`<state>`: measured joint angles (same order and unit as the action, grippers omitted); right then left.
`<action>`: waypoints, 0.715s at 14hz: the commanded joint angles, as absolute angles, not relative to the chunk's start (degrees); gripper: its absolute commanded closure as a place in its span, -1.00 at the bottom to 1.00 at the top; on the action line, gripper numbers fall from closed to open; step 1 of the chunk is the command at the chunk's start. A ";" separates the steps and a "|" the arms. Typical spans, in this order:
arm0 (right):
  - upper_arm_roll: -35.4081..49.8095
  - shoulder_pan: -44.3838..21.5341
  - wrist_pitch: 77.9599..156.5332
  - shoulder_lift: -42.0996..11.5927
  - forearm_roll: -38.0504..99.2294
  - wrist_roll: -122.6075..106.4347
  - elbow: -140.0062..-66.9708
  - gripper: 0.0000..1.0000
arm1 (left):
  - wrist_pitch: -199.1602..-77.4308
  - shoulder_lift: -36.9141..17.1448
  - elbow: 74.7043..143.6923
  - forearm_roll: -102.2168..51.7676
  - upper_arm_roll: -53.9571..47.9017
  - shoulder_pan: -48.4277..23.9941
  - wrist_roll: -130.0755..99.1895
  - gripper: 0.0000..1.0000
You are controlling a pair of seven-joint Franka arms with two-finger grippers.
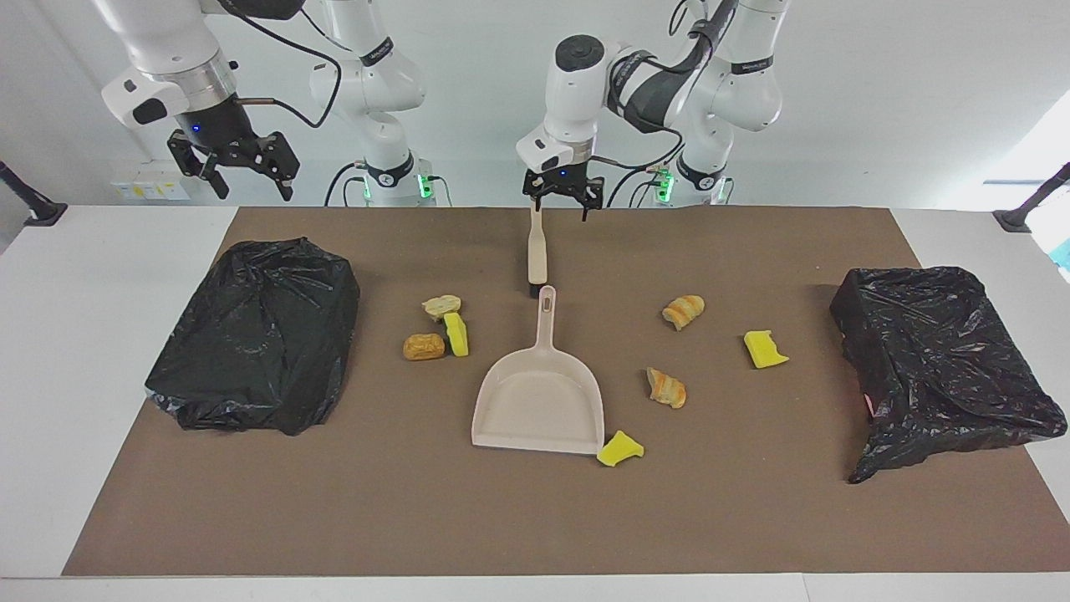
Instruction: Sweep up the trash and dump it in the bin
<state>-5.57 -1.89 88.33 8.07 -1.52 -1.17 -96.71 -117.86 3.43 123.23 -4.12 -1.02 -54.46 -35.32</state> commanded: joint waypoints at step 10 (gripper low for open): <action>-5.27 -1.05 87.54 10.11 -1.23 -2.72 -98.70 -1.00 | -129.29 4.84 135.09 -4.66 0.09 -65.83 -49.12 -1.00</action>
